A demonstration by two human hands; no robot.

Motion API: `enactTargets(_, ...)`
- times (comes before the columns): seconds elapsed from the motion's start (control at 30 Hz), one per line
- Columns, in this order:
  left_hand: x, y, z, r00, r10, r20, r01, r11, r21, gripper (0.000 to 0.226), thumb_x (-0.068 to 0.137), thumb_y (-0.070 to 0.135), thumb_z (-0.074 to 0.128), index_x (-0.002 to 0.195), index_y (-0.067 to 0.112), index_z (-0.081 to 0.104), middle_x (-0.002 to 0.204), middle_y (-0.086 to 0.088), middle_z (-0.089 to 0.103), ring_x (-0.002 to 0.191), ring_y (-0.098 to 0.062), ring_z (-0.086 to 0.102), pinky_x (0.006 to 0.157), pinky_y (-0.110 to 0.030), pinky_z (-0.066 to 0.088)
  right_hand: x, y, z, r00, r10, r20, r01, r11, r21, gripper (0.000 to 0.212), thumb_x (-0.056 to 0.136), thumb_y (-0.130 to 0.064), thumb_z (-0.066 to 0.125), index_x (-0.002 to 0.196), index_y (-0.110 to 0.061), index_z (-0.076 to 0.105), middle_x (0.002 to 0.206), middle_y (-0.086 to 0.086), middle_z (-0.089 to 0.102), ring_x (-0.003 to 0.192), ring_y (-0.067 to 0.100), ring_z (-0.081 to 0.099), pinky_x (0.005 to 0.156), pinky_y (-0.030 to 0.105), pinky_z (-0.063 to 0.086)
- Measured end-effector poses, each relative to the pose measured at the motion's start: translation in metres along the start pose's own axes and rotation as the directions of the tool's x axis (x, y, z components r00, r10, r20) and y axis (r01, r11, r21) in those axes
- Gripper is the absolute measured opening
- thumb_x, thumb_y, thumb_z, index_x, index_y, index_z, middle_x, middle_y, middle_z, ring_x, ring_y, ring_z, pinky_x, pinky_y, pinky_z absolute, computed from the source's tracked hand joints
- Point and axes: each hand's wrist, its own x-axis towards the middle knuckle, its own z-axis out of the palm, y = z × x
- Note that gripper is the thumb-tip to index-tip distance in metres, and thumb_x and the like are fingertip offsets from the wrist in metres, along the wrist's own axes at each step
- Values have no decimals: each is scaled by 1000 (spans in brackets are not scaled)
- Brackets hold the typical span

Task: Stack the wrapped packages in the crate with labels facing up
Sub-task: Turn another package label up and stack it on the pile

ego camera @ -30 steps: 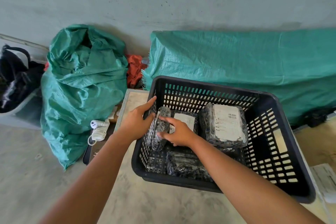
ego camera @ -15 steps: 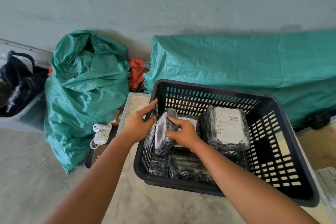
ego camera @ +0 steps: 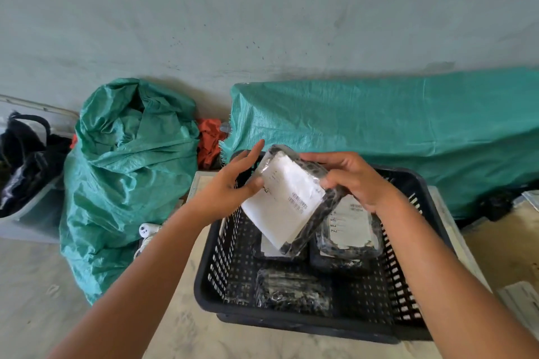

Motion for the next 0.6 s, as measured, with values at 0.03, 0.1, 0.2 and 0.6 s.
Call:
enactTargets(0.03,2,8,0,999,16,48,-10,992,-124,72,97,31,66,157,42,27,163,18,29,153,-9,19,121,-55,25,-2,-6,-8,999,-19,32,18,999,34,54,73,-20,73,126,-29,74,124,47,56,94,44,60,91,47,40)
enactTargets(0.1,4,20,-1,989,39,141,5,955,-298,77,93,12,69,158,31,32,160,13,38,148,-15,34,118,-49,34,-3,-15,-18,996,-42,74,34,995,98,56,71,-18,68,125,-26,75,130,28,67,107,35,64,92,42,49)
enactTargets(0.2,9,32,2,973,73,221,23,915,-403,77,91,0,68,156,27,36,158,7,43,143,-17,43,112,-38,42,-5,-22,-27,1000,-19,1,18,979,205,54,70,-21,64,122,-22,77,125,34,65,104,41,59,84,46,50)
enactTargets(0.6,13,16,32,989,-142,-30,89,755,-650,67,82,4,66,141,34,55,148,5,55,126,-13,59,100,-36,53,-26,-3,-14,939,-150,-308,174,983,52,77,66,-56,90,136,-56,57,145,-14,56,130,-2,57,96,23,52)
